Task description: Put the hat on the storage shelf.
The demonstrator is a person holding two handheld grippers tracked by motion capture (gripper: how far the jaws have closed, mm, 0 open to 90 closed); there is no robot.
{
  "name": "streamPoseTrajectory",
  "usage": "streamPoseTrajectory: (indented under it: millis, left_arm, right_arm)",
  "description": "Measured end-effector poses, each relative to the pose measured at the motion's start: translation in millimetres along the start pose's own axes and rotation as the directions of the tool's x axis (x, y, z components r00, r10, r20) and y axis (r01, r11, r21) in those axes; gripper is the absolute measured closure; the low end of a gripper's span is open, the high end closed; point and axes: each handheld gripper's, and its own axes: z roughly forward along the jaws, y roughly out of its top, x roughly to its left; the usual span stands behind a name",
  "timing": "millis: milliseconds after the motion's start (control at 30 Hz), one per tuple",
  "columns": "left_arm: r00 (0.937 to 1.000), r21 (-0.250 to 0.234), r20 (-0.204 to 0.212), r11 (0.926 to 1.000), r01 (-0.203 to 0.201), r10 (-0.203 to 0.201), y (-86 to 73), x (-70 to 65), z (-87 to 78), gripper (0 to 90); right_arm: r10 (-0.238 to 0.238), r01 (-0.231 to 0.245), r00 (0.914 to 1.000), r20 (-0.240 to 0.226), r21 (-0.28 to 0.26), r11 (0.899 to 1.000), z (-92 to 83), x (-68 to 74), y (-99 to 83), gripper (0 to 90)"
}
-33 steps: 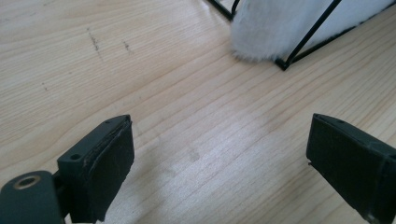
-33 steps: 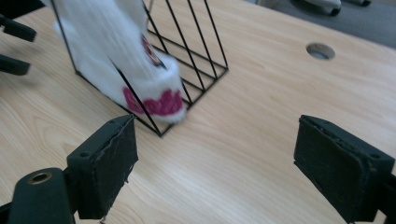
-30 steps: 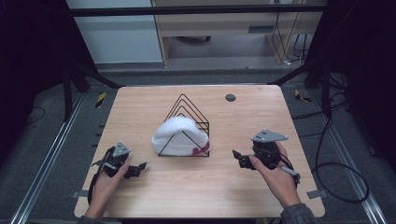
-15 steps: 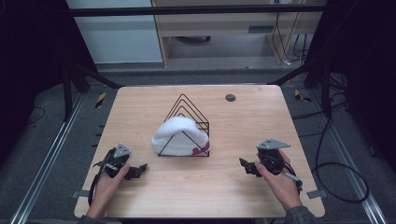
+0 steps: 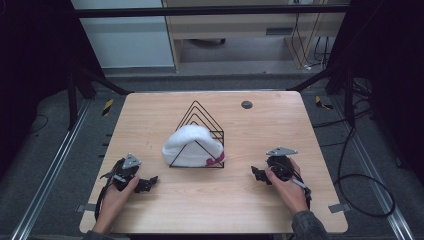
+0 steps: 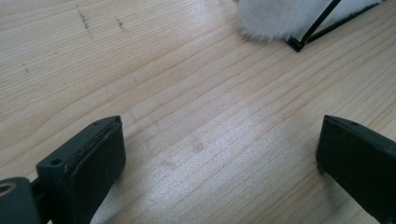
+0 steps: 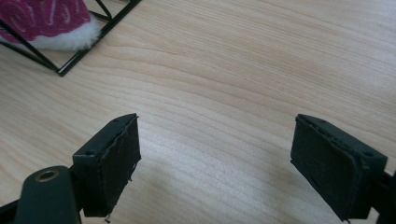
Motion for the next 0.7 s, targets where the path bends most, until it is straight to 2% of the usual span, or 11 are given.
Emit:
streamPoseTrajectory:
  millis: [133,233,333,400,500,700]
  left_arm:
    - [1.0000,0.001,0.001,1.0000,0.000,0.000,0.0,0.0,0.1,0.3]
    - [1.0000,0.001,0.001,1.0000,-0.001,0.001,0.0,0.0,0.1,0.2]
    - [1.0000,0.001,0.001,1.0000,-0.001,0.001,0.0,0.0,0.1,0.1]
    - [1.0000,0.001,0.001,1.0000,-0.002,0.002,0.0,0.0,0.1,0.1]
    - [1.0000,0.002,0.002,1.0000,-0.002,0.002,0.0,-0.1,0.1,0.0]
    - [1.0000,0.002,0.002,1.0000,-0.001,0.001,0.0,-0.2,0.2,0.0]
  right_arm:
    - [0.020,-0.019,0.9997,0.012,-0.008,1.000,7.3,1.4,-2.3,16.1]
    - [0.016,-0.016,0.9992,0.038,-0.008,1.000,11.4,3.0,-4.0,15.8]
    - [0.040,-0.040,0.9984,0.039,-0.011,0.999,14.0,3.7,-7.1,14.4]
    - [0.035,-0.033,0.9979,0.055,-0.036,0.999,15.1,5.4,-10.1,14.1]
    - [0.001,0.000,0.9959,0.090,-0.013,1.000,16.0,10.3,-10.7,11.9]
    - [0.045,-0.043,0.9901,0.133,-0.021,0.999,14.0,15.9,-13.2,12.1]
